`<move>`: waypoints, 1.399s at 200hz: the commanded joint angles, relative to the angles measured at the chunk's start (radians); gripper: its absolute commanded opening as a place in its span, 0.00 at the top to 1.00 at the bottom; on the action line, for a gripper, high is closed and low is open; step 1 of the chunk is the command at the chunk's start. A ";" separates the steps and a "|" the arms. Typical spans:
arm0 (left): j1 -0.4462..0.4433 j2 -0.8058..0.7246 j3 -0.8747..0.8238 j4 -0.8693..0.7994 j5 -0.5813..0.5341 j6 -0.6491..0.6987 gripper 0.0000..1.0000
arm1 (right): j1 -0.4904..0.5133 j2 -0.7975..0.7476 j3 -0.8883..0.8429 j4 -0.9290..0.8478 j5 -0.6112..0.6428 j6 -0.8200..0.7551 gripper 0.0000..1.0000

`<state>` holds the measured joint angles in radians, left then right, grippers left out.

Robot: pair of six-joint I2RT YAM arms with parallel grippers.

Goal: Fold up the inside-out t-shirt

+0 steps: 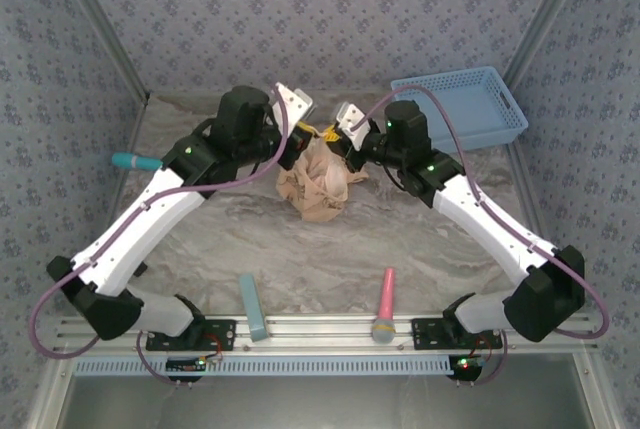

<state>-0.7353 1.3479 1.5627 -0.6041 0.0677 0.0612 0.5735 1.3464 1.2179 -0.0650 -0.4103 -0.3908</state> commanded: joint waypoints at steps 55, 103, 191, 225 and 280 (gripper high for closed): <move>-0.005 -0.110 -0.185 0.034 0.047 0.043 0.69 | 0.077 -0.010 0.090 -0.099 0.096 -0.049 1.00; -0.006 -0.157 -0.297 0.092 0.092 0.021 0.42 | 0.137 0.027 0.123 -0.163 0.151 -0.050 1.00; -0.005 -0.136 -0.305 0.156 -0.027 -0.017 0.69 | 0.187 0.027 0.121 -0.170 0.162 -0.051 1.00; 0.004 -0.135 -0.303 0.127 -0.035 0.026 1.00 | 0.179 0.002 0.092 -0.167 0.141 -0.056 1.00; 0.038 -0.092 -0.183 0.081 -0.137 -0.002 1.00 | 0.188 -0.275 -0.263 -0.208 -0.036 -0.335 0.52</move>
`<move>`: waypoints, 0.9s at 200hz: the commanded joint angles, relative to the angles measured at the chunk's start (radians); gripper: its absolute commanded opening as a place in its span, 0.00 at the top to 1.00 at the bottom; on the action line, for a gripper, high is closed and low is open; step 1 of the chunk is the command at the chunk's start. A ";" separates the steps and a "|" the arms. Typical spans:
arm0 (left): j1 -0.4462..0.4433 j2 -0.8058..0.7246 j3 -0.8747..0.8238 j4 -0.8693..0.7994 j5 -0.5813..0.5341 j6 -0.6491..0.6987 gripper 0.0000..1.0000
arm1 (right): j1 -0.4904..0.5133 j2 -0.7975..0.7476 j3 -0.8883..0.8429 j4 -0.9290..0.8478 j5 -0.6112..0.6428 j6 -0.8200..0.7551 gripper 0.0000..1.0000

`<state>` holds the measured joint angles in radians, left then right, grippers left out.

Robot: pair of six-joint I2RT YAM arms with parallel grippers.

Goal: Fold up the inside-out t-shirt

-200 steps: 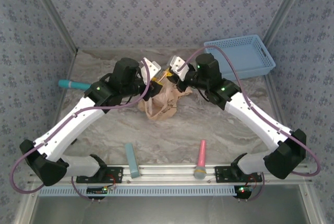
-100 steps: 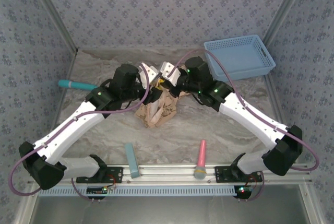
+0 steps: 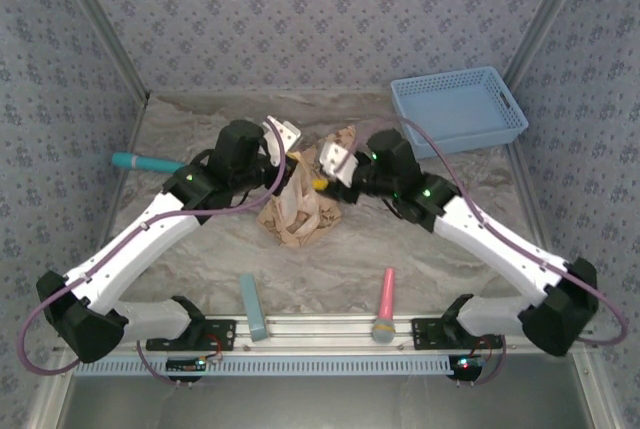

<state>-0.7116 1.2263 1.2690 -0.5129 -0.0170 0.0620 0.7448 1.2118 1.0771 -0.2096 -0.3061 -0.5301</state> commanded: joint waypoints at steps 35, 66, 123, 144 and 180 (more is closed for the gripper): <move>0.015 0.085 0.198 -0.049 -0.055 -0.029 1.00 | 0.130 -0.201 -0.249 0.029 -0.140 -0.372 0.35; 0.015 0.098 0.218 -0.044 -0.065 -0.074 1.00 | 0.187 -0.023 -0.203 0.169 -0.011 -0.307 0.29; 0.014 0.119 0.254 -0.053 -0.089 -0.095 1.00 | 0.174 0.218 -0.124 0.270 0.109 -0.238 0.32; 0.016 0.138 0.279 -0.041 -0.129 -0.091 1.00 | 0.181 0.245 -0.080 0.167 0.055 -0.304 0.65; 0.022 0.199 0.407 -0.058 -0.196 -0.062 1.00 | 0.188 0.182 0.007 -0.088 0.113 -0.523 1.00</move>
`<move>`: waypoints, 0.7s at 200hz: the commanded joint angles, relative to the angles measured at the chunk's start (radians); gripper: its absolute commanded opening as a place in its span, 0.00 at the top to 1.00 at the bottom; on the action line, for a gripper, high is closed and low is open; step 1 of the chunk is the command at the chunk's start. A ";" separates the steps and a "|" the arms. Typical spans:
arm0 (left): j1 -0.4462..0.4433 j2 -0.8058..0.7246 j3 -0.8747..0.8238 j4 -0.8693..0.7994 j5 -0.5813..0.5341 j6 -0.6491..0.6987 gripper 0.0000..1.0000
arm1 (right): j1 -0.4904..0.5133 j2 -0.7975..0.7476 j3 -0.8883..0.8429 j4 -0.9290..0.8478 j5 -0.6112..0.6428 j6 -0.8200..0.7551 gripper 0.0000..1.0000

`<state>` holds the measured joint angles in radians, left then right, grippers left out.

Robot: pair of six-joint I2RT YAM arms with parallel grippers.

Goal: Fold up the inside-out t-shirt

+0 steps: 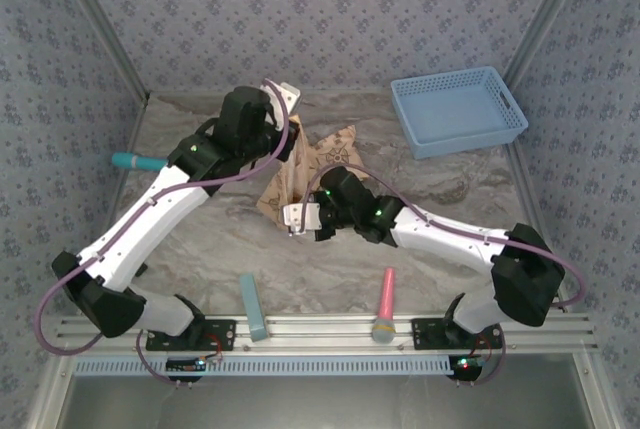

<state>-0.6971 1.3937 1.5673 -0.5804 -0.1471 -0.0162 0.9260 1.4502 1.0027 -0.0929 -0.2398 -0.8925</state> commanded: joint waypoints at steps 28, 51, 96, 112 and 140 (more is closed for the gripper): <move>0.005 0.047 0.231 0.004 -0.104 0.045 1.00 | 0.010 -0.192 0.144 -0.353 0.094 -0.325 1.00; -0.018 0.035 0.317 0.026 -0.136 0.100 1.00 | 0.018 -0.333 0.181 -0.384 0.111 -0.373 1.00; -0.185 -0.009 0.441 0.075 -0.208 0.240 1.00 | 0.030 -0.518 0.314 -0.434 0.106 -0.431 1.00; -0.261 0.002 0.470 0.090 -0.263 0.282 1.00 | 0.025 -0.539 0.343 -0.450 0.105 -0.442 1.00; -0.341 0.083 0.545 0.169 -0.360 0.398 1.00 | -0.059 -0.513 0.372 -0.421 0.060 -0.458 1.00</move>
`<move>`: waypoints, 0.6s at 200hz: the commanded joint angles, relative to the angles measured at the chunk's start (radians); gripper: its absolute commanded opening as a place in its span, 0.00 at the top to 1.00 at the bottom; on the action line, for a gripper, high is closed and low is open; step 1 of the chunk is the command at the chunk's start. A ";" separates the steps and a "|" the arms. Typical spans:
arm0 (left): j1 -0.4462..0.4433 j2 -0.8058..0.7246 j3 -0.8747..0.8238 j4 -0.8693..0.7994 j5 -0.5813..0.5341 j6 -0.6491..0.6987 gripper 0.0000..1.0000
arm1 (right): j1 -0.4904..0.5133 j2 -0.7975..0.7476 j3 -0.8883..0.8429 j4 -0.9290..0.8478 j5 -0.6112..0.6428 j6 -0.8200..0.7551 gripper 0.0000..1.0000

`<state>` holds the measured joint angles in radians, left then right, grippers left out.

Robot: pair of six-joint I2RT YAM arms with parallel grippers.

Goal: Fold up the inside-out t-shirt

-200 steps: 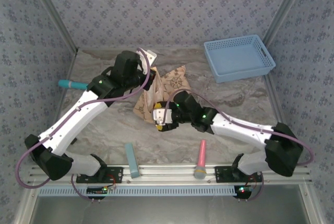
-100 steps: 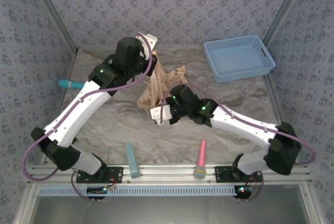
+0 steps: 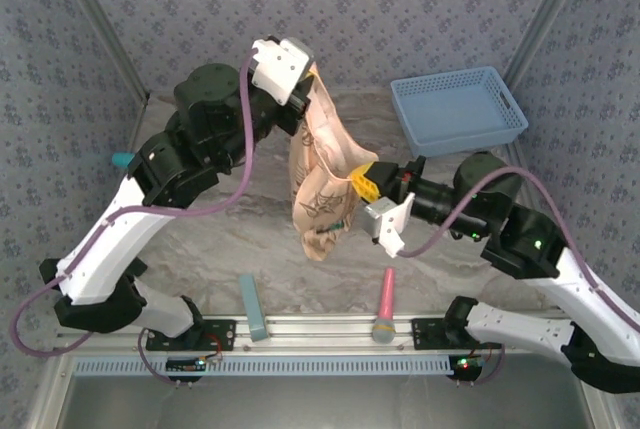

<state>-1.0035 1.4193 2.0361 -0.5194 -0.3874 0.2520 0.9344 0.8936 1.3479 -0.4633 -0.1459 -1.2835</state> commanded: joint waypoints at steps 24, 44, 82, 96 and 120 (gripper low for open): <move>-0.029 0.220 0.265 0.176 -0.185 0.275 1.00 | -0.322 0.141 0.060 0.061 -0.221 0.024 1.00; 0.025 0.452 0.598 0.132 -0.252 0.366 1.00 | -0.476 0.281 0.102 0.191 -0.312 0.136 1.00; 0.248 0.621 0.774 0.190 -0.177 0.228 1.00 | -0.620 0.558 0.334 0.341 -0.346 0.271 1.00; 0.319 0.646 0.812 0.165 -0.141 0.170 1.00 | -0.657 0.633 0.416 0.389 -0.341 0.319 1.00; 0.355 0.658 0.813 0.146 -0.132 0.187 1.00 | -0.678 0.717 0.514 0.449 -0.305 0.352 1.00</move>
<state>-0.6651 2.1147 2.7728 -0.4168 -0.5392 0.4706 0.2749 1.5814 1.7428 -0.1566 -0.4461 -1.0245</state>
